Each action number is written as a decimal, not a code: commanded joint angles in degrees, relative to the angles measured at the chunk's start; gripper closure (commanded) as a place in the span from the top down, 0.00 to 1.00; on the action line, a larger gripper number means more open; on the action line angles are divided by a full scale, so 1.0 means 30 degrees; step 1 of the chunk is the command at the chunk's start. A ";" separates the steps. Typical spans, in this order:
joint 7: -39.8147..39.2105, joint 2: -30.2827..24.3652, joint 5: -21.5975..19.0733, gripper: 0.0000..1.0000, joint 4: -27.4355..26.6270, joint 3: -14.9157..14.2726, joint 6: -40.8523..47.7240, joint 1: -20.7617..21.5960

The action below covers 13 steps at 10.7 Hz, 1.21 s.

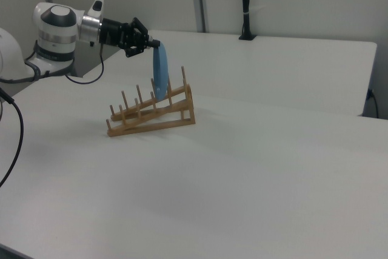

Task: Place plate in plate rack
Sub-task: 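Open the gripper and withdraw it up away from the plate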

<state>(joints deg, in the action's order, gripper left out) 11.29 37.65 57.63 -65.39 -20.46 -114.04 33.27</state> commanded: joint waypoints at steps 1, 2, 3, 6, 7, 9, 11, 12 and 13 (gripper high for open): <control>0.0894 0.0371 0.0389 0.99 0.0265 -0.0094 -0.0367 0.0246; 0.1155 0.0342 0.0389 1.00 0.0236 -0.0123 -0.0280 0.0450; 0.2550 0.0284 0.0389 1.00 0.0236 -0.0123 -0.0366 0.0481; 0.6532 -0.0765 0.0390 1.00 -0.0200 -0.0036 -0.1153 0.0452; 0.7592 -0.1003 0.0389 1.00 -0.0610 0.0022 -0.1796 0.0423; 0.9292 -0.1383 0.0186 1.00 -0.0556 0.0662 -0.2152 0.0248; 1.0152 -0.3455 -0.4874 1.00 -0.1864 0.3232 -0.2476 -0.1268; 1.0094 -0.4453 -0.8364 1.00 -0.2773 0.3739 -0.2448 -0.1886; 1.0006 -0.5565 -1.1503 1.00 -0.3739 0.4266 -0.2273 -0.2646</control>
<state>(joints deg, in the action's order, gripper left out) 40.50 31.24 40.30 -66.19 -12.53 -119.59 30.15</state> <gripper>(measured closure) 0.000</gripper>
